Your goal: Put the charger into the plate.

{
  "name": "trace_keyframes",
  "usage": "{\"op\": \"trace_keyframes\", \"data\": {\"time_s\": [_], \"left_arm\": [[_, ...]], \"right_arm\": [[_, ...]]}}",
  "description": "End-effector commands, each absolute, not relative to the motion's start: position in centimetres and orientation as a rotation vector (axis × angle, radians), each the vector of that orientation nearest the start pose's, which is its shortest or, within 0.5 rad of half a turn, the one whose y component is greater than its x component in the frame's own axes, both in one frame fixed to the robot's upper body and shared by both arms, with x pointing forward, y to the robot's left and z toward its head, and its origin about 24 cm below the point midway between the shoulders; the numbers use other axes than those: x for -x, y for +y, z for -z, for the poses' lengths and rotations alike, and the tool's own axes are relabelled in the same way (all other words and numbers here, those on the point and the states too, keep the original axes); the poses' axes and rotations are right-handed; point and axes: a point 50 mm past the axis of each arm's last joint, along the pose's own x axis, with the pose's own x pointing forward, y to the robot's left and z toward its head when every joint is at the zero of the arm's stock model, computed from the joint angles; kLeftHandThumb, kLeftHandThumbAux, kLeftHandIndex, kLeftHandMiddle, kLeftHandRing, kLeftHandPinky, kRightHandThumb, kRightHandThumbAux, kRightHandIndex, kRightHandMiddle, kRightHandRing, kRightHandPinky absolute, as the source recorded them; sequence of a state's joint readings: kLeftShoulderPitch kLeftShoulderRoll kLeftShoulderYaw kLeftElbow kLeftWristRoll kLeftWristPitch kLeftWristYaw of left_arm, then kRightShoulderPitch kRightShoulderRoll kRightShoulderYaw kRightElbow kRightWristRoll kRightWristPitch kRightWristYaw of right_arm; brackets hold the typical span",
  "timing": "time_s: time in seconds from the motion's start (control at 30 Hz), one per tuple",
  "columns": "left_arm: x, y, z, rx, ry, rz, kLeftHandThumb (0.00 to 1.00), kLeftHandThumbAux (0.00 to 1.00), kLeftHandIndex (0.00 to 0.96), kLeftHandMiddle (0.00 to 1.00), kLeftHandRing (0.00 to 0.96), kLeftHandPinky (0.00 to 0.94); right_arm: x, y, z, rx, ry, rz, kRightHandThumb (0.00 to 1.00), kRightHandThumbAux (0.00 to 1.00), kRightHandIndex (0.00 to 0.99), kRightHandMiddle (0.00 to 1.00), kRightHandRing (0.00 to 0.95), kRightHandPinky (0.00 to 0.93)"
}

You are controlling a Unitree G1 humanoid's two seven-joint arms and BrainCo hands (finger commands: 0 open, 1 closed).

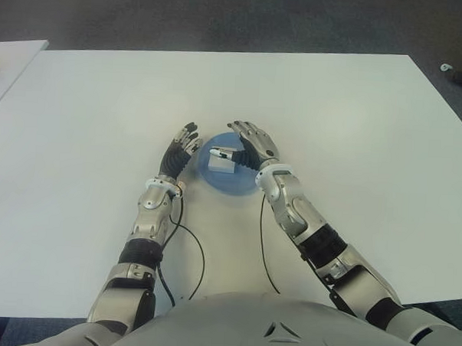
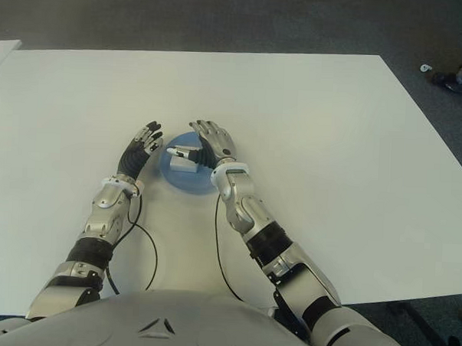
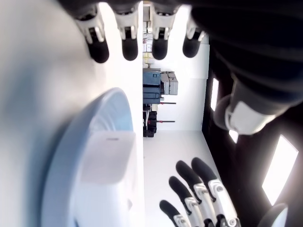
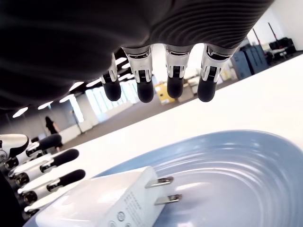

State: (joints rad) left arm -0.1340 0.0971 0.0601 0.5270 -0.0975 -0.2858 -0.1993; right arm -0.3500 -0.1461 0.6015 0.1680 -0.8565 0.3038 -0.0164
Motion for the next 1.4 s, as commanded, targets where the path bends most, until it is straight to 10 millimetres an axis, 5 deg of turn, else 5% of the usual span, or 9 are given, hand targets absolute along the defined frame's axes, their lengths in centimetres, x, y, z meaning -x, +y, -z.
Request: {"op": "trace_keyframes", "data": {"time_s": [0.03,0.23,0.37,0.57,0.8,1.0,1.4], "left_arm": [[-25.5,17.6,2.9,-0.002,0.170,0.144,0.000,0.548,0.041,0.076,0.086,0.114],[-25.4,17.6,2.9,-0.013,0.155,0.150,0.000,0.548,0.041,0.081,0.086,0.098],[-25.4,17.7,3.1,0.002,0.155,0.133,0.000,0.561,0.051,0.100,0.092,0.079],[-25.5,18.0,3.2,0.005,0.159,0.118,0.000,0.572,0.055,0.119,0.095,0.057],[-25.4,18.2,3.3,0.011,0.164,0.134,0.000,0.551,0.060,0.136,0.113,0.098],[-25.4,18.5,3.3,0.007,0.169,0.142,0.000,0.530,0.064,0.138,0.110,0.085],[-25.1,19.3,3.4,-0.002,0.179,0.147,0.000,0.538,0.053,0.120,0.088,0.049]], "right_arm": [[-28.4,-5.6,-5.5,1.182,-0.149,-0.344,0.301,0.086,0.000,0.000,0.000,0.000],[-28.4,-6.6,-6.0,1.150,-0.180,-0.276,0.303,0.084,0.000,0.000,0.000,0.000],[-28.9,-9.5,-6.0,1.034,-0.175,-0.174,0.284,0.128,0.000,0.000,0.000,0.000],[-30.1,-11.8,-5.5,0.634,-0.142,-0.052,0.248,0.247,0.000,0.000,0.000,0.000],[-30.4,-15.9,-3.2,0.174,-0.014,0.046,0.212,0.528,0.000,0.000,0.000,0.000],[-30.0,-15.9,-2.1,-0.102,0.020,0.050,0.163,0.685,0.003,0.001,0.000,0.010],[-29.0,-16.3,0.0,-0.325,0.059,0.012,0.149,0.707,0.032,0.056,0.022,0.025]]}}
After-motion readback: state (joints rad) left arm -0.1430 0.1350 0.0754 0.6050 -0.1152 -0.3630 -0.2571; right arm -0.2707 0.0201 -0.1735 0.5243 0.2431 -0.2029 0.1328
